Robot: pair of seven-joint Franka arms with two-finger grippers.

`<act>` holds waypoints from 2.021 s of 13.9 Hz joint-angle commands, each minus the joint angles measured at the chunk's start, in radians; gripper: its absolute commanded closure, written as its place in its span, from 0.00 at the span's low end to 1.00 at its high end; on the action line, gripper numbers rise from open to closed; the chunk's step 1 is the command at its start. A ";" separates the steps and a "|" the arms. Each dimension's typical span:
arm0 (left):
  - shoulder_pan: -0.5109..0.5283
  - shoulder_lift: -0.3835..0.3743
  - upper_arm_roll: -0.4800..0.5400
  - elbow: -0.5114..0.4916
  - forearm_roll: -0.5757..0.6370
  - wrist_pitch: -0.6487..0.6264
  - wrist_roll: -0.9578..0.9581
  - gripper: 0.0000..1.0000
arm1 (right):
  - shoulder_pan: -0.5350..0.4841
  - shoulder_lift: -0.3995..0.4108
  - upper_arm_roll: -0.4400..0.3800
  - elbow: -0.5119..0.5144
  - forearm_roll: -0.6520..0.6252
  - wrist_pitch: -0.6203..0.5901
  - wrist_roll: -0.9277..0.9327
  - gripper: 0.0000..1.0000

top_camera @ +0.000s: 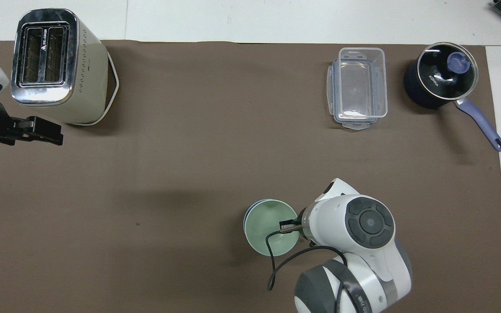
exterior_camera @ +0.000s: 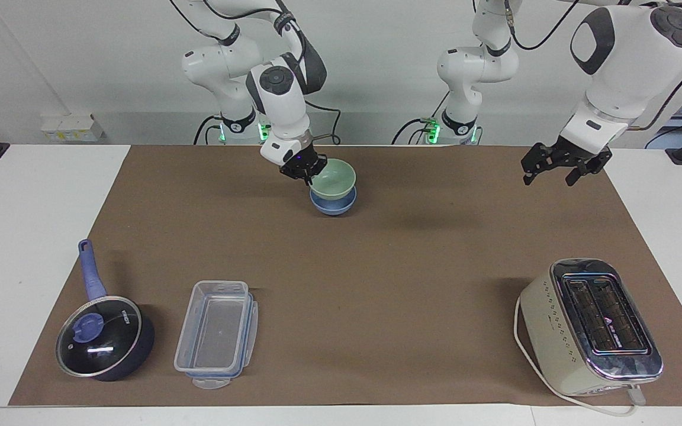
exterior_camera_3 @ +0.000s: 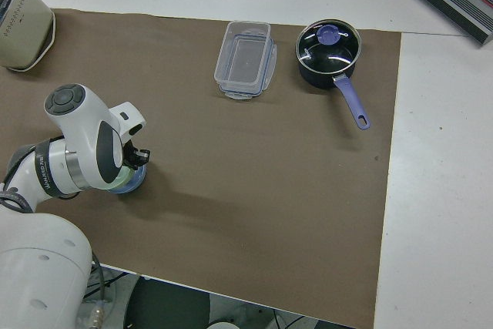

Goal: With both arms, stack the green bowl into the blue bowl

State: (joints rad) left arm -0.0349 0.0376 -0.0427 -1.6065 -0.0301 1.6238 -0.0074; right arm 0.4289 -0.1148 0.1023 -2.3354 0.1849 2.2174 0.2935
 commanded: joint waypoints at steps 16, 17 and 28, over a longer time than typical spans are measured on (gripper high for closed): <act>0.009 0.011 -0.008 0.026 0.019 -0.022 -0.006 0.00 | -0.018 0.011 -0.006 0.039 0.050 0.024 0.030 0.13; 0.009 0.011 -0.008 0.026 0.021 -0.022 -0.006 0.00 | -0.035 -0.005 -0.009 0.045 0.030 -0.001 0.023 0.06; 0.009 0.011 -0.008 0.026 0.019 -0.022 -0.006 0.00 | -0.430 0.022 -0.007 0.563 -0.191 -0.436 -0.129 0.00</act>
State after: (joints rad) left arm -0.0349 0.0377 -0.0427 -1.6064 -0.0301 1.6238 -0.0074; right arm 0.0376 -0.1753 0.0820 -1.9210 0.0157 1.8585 0.1752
